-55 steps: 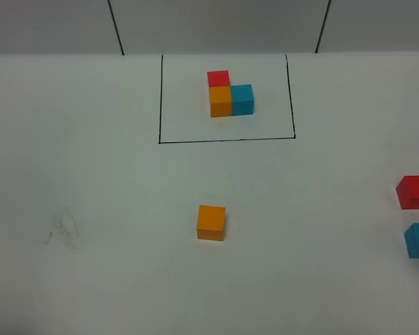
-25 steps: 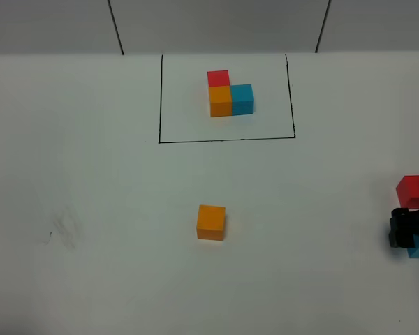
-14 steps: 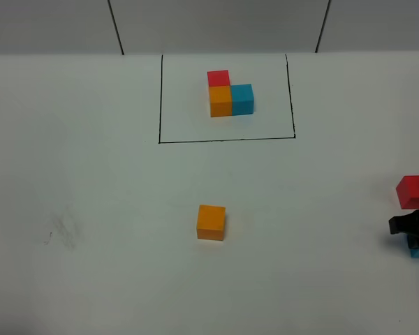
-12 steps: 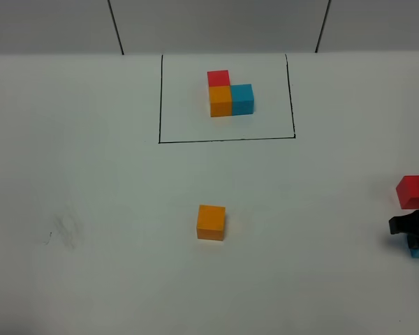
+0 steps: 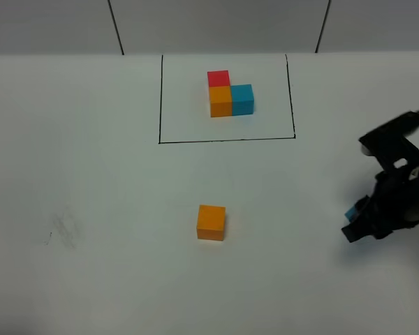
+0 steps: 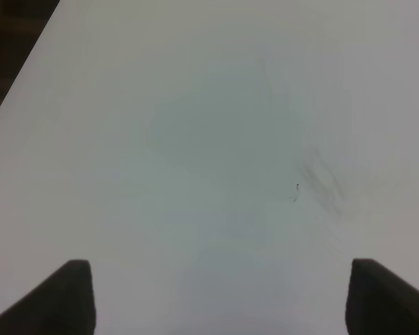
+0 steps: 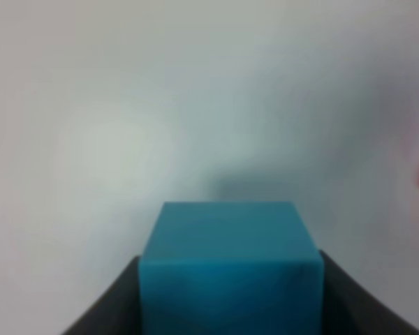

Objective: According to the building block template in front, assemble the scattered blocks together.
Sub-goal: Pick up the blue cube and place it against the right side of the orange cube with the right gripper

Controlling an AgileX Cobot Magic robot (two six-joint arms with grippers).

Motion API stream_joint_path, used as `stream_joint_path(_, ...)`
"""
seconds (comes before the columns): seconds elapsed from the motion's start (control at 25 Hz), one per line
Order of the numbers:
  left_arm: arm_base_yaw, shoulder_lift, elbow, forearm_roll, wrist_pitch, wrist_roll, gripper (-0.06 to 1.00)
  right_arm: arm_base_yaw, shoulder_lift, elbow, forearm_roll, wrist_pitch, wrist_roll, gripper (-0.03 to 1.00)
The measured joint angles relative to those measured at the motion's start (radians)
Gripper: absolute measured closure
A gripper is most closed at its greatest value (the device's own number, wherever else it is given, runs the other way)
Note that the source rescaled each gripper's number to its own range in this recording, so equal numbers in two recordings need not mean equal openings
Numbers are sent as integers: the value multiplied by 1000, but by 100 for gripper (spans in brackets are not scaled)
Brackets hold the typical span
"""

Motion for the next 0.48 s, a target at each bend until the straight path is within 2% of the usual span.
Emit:
stream_joint_path(0.12, 0, 0, 0, 0, 0, 0, 11, 70, 68, -115, 16, 77, -128, 53)
stream_joint_path(0.24, 0, 0, 0, 0, 0, 0, 11, 115, 175, -233, 16, 162, -208, 53)
stream_joint_path(0.48, 0, 0, 0, 0, 0, -1, 11, 193, 345, -427, -62, 262, -311, 53)
